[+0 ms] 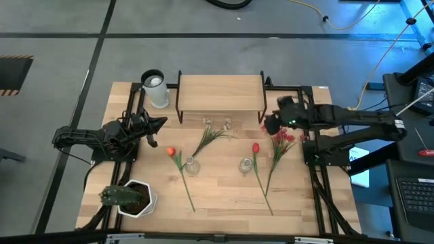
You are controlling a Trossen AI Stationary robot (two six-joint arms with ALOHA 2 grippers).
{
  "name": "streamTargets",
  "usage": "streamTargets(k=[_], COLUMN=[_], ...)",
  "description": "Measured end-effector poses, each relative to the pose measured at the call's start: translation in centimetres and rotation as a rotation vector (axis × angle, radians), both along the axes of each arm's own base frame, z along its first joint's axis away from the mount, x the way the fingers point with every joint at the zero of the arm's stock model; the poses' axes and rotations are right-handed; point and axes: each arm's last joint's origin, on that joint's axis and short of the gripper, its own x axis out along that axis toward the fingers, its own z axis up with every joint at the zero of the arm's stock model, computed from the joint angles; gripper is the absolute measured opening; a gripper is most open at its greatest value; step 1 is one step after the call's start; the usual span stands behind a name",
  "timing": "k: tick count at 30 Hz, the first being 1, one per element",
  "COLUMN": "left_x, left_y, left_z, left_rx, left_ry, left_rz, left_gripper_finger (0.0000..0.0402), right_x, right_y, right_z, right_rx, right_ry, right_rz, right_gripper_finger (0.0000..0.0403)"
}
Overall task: Pick and place flowers into a vace then onto a shelf
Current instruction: Put the red flowers into the right transparent vase
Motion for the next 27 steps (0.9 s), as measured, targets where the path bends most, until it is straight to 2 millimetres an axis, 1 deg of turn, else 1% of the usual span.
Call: streamTargets(k=[2,4,7,10,15,19,23,27], left_x=[0.0,0.0,0.0,0.0,0.0,0.0,0.0,0.0], left_y=[0.0,0.0,0.0,0.0,0.0,0.0,0.0,0.0], left_z=[0.0,0.0,0.0,0.0,0.0,0.0,0.0,0.0], left_rx=[0.000,0.000,0.000,0.000,0.000,0.000,0.000,-0.001], left_ry=[0.000,0.000,0.001,0.000,0.001,0.001,0.001,0.001], left_rz=[0.000,0.000,0.000,0.000,0.001,0.001,0.000,0.004], left_gripper_finger=[0.0004,0.0004,0.0004,0.0004,0.0004,0.0004,0.0004,0.0004], right_x=[0.1,0.0,-0.1,-0.1,0.3,0.8,1.4,1.7], right_y=[0.3,0.8,1.8,3.0,5.1,6.4,7.3,8.1], right_z=[-0.2,-0.6,-1.4,-1.9,-2.5,-3.3,-4.3,-5.3], right_rx=[0.128,0.218,0.308,0.375,0.407,0.422,0.445,0.473], right_ry=[0.053,0.117,0.207,0.250,0.261,0.289,0.309,0.365], right_rz=[-0.044,-0.079,-0.112,-0.134,-0.138,-0.169,-0.266,-0.369], right_gripper_finger=[0.0223,0.0223,0.0223,0.0223,0.0223,0.0223,0.0223,0.0223])
